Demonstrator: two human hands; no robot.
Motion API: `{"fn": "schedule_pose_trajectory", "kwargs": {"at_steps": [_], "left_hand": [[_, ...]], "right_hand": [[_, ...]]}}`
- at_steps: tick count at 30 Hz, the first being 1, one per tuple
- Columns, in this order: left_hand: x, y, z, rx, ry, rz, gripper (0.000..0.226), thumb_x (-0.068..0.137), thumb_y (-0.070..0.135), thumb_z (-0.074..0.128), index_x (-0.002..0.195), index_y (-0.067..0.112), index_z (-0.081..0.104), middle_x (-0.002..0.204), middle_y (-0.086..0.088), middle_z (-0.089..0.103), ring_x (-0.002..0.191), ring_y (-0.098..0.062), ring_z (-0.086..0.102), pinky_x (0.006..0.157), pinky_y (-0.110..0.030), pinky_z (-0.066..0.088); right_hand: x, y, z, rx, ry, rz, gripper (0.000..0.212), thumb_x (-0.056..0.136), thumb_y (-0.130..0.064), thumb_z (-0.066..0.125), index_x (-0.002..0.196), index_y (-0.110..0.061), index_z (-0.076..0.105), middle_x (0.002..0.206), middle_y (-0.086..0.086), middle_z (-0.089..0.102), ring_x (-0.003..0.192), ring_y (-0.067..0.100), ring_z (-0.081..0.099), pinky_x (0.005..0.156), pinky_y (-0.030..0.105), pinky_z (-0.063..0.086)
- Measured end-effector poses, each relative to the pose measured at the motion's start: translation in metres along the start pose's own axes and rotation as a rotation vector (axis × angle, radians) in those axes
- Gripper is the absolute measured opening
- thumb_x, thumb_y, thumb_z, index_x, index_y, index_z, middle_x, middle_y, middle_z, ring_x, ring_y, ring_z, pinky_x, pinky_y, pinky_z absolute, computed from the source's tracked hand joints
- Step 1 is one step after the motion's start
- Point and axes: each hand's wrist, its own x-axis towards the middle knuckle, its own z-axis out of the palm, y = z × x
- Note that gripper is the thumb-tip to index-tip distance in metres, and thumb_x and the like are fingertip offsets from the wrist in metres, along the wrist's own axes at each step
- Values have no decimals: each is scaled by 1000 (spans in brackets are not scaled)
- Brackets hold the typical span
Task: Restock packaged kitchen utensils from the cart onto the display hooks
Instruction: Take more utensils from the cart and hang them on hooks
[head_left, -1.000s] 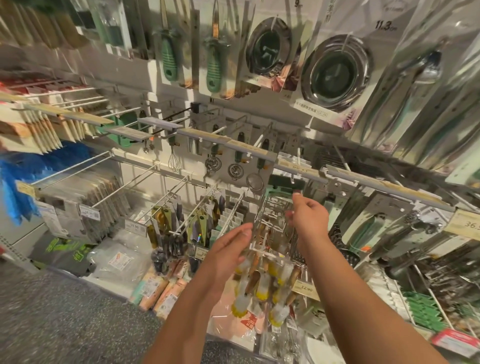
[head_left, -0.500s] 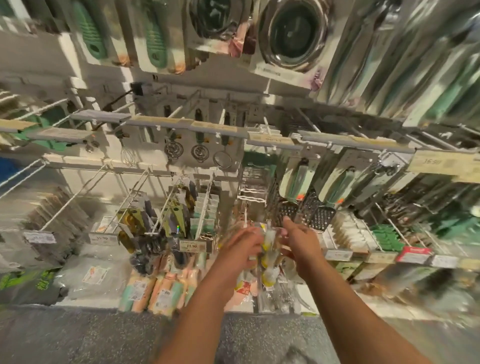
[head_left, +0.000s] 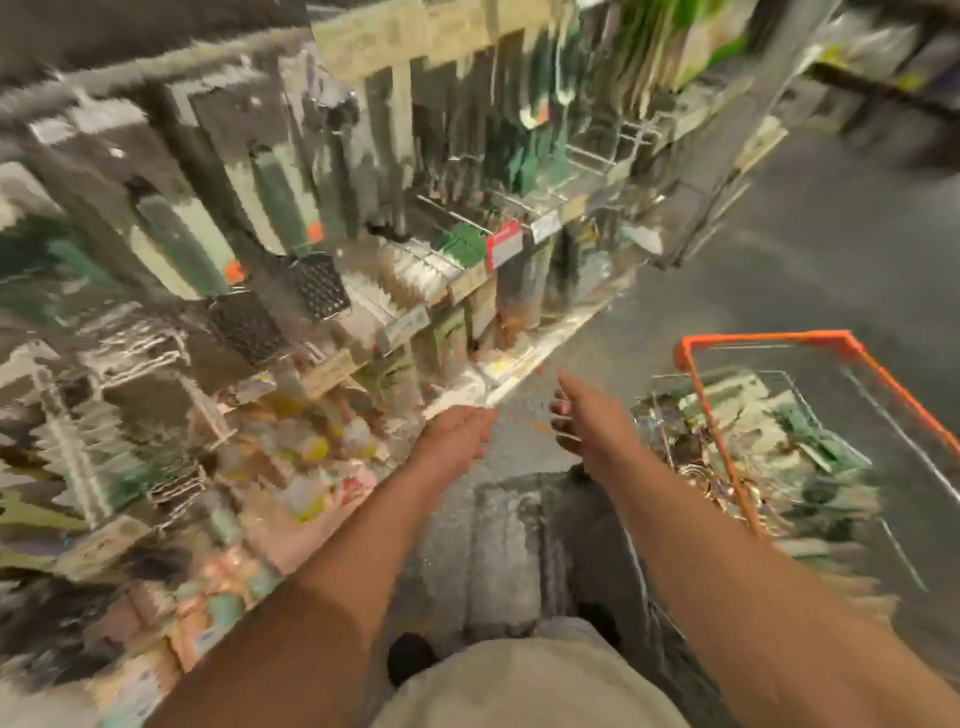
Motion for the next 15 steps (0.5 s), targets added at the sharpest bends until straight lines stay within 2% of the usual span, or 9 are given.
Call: {"fn": "schedule_pose_trajectory", "kwargs": {"at_steps": [2,4,6,8,9,12,15], "left_hand": [[7,10,35,122,-53,34,12,103,31,60,104,19,64,93,0,63,69,-11,55,43,-12,36],[15,21,69,207,-102,63,16,102,30,61,110,16,65,88,3,64,70,-11,55,43,-11,37],[25,31,102,305,-162,72,21,102,33,60,113,17,67,94,0,67,76,-14,58,57,-19,43],[31,40,143,391,-242,78,15,104,36,57,103,24,66,99,-3,67,82,-18,59,68,-28,43],[34,45,164,418,-272,81,15,104,37,56,98,27,64,99,-3,67,84,-19,60,71,-29,43],[43,49,231,481,-330,72,15,103,36,57,105,25,67,103,-2,70,88,-18,64,75,-28,46],[48,49,295,541,-372,103,14,100,29,61,89,26,70,93,-1,72,80,-15,64,66,-23,46]], "right_hand": [[8,8,-39,76,50,7,30,91,-52,64,94,-22,61,78,-3,60,56,9,54,49,20,40],[12,12,-76,136,113,46,31,94,-52,64,88,-22,59,72,-5,59,49,7,51,43,19,36],[17,16,-112,158,176,97,32,98,-46,63,97,-14,65,83,6,67,64,17,61,52,25,41],[23,24,-154,194,255,134,42,100,-42,62,116,-3,67,105,19,71,85,29,67,62,31,44],[27,30,-173,225,289,152,43,101,-42,62,116,-2,66,109,19,71,85,28,66,63,32,46],[40,46,-223,320,386,190,39,101,-40,63,107,-1,68,93,12,68,68,19,58,57,30,48],[48,66,-270,385,471,249,37,99,-42,65,91,-6,70,75,9,67,63,22,59,58,32,49]]}}
